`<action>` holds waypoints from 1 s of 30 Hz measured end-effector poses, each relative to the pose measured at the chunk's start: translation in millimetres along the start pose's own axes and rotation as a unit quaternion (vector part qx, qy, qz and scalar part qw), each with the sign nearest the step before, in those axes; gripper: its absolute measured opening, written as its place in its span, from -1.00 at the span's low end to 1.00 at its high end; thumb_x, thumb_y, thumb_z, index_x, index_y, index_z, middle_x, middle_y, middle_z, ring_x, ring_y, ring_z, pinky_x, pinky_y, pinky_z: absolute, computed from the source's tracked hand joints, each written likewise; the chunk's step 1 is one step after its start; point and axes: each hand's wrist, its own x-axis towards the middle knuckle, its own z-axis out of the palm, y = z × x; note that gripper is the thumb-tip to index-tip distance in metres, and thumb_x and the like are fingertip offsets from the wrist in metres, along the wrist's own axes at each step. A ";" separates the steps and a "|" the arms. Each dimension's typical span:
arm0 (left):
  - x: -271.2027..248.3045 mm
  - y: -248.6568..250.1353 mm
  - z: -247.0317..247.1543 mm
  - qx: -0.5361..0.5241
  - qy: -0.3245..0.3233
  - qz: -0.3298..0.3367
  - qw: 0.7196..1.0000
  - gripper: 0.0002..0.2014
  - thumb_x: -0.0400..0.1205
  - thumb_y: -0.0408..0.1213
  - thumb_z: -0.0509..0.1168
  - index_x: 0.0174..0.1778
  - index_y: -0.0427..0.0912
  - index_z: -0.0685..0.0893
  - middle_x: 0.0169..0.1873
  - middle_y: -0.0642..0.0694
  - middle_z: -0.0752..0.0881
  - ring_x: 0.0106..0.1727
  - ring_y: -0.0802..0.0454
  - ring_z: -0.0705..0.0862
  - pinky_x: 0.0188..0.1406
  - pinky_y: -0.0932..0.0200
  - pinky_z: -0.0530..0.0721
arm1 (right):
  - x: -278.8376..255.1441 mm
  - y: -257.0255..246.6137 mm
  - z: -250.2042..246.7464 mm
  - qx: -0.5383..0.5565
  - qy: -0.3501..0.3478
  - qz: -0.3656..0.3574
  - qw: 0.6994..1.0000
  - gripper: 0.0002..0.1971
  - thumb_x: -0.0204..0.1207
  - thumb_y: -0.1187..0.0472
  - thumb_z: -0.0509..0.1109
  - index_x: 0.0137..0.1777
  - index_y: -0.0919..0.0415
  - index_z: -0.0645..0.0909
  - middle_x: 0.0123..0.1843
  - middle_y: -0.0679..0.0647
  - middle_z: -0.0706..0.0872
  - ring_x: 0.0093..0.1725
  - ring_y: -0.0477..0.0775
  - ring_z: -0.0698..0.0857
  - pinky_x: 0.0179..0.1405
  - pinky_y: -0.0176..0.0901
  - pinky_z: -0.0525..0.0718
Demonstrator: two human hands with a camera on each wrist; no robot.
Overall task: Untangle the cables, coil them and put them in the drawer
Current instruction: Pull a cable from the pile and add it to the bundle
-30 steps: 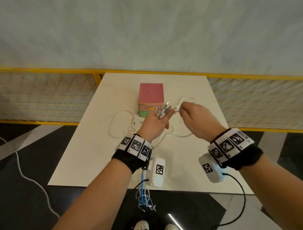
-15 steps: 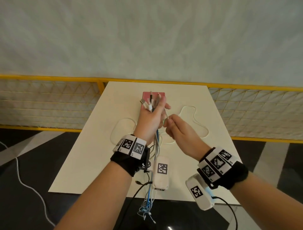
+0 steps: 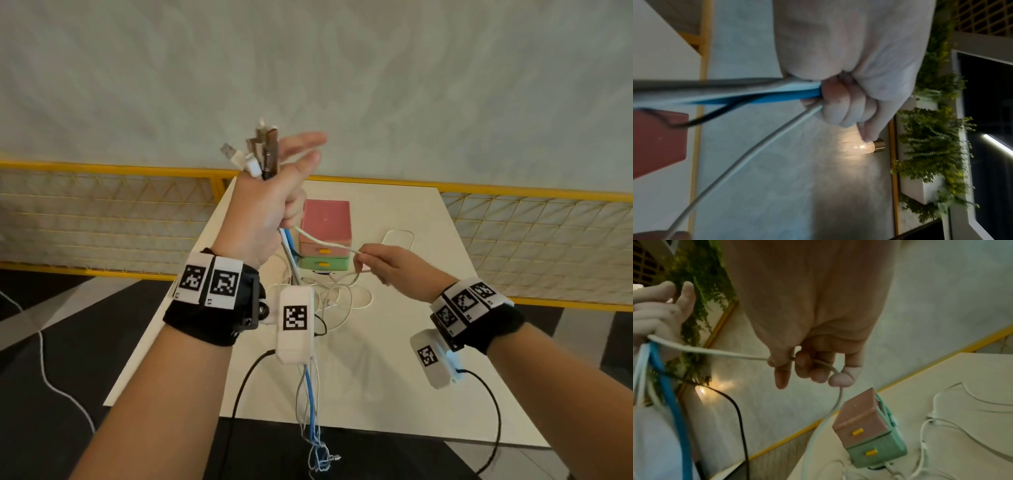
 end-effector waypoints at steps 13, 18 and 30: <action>-16.1 -15.6 18.4 0.306 -0.051 -0.096 0.946 -0.68 0.76 -0.14 0.21 -0.23 -0.22 0.68 -0.63 -0.06 0.62 -0.76 0.28 0.40 -0.65 0.43 0.35 | 6.9 -50.2 -47.3 -0.065 0.141 -0.105 0.982 -0.80 0.65 0.10 0.24 -0.21 0.02 0.57 -0.36 -0.17 0.56 -0.31 -0.15 0.53 -0.30 -0.41 0.43; -2.1 -8.7 -3.0 0.257 0.125 -0.003 0.958 -0.77 0.76 -0.25 0.21 -0.17 -0.22 0.65 -0.58 -0.03 0.62 -0.67 0.25 0.50 -0.48 0.39 0.45 | 0.0 -17.6 -49.2 -0.042 0.078 -0.020 0.996 -0.70 0.70 0.07 0.11 -0.17 0.17 0.57 -0.29 0.06 0.60 -0.25 -0.03 0.59 -0.28 -0.48 0.50; -10.5 -15.8 13.6 0.385 -0.041 -0.013 0.922 -0.77 0.69 -0.22 0.29 -0.24 0.21 0.62 -0.47 0.06 0.63 -0.55 0.18 0.52 -0.51 0.32 0.45 | 6.1 -45.5 -55.5 -0.127 0.075 -0.105 0.983 -0.74 0.69 0.09 0.16 -0.13 0.10 0.64 -0.30 -0.19 0.59 -0.20 -0.26 0.56 -0.18 -0.49 0.45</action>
